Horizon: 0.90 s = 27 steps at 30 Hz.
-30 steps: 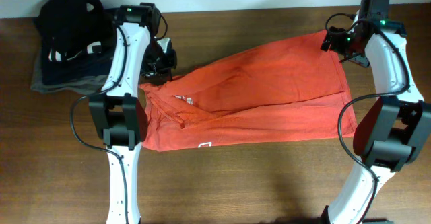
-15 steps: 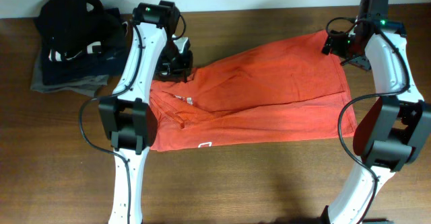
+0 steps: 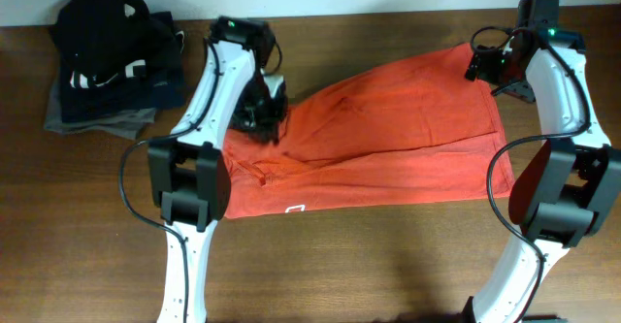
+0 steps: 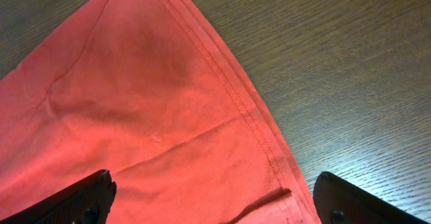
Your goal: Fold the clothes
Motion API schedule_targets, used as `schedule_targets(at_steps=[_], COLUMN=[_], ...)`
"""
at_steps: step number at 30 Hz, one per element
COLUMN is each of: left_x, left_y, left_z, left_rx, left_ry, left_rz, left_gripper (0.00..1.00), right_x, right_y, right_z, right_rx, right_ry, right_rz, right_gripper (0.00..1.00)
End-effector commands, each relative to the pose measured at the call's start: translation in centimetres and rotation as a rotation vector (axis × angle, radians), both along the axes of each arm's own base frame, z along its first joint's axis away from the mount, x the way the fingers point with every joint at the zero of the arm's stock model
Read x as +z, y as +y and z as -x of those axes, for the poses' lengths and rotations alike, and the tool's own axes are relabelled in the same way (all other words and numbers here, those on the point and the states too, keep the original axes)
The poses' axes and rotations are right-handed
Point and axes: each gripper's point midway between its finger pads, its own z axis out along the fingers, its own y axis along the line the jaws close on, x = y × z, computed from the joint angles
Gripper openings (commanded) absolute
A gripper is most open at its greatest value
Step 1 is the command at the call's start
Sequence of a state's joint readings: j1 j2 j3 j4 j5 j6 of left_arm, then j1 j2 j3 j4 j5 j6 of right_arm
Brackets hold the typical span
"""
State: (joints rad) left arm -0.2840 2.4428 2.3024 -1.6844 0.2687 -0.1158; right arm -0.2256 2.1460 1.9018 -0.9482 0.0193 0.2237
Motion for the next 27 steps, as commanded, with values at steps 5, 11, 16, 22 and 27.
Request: schedule_targets(at_steps=[5, 11, 16, 22, 27], left_x=[-1.2, 0.4, 0.9, 0.4, -1.8], left_y=[4.2, 4.3, 3.6, 3.8, 2.9], left_z=[2.0, -1.1, -3.9, -5.5, -4.9], left_rx=[-0.032, -0.008, 0.004, 0.022, 0.031], left_ry=[0.052, -0.079, -0.202, -0.249, -0.179], left_rz=[-0.177, -0.164, -0.133, -0.121, -0.069], left_gripper=[0.32, 0.33, 0.57, 0.68, 0.65], right_x=[0.4, 0.5, 0.5, 0.5, 0.5], right_y=[-0.5, -0.5, -0.5, -0.5, -0.5], right_z=[-0.3, -0.5, -0.5, -0.5, -0.5], right_rx=[0.0, 0.001, 0.001, 0.001, 0.001], right_ry=[-0.011, -0.02, -0.019, -0.02, -0.02], right_rz=[0.024, 0.023, 0.023, 0.023, 0.023], right_gripper=[0.99, 0.99, 0.99, 0.99, 0.99])
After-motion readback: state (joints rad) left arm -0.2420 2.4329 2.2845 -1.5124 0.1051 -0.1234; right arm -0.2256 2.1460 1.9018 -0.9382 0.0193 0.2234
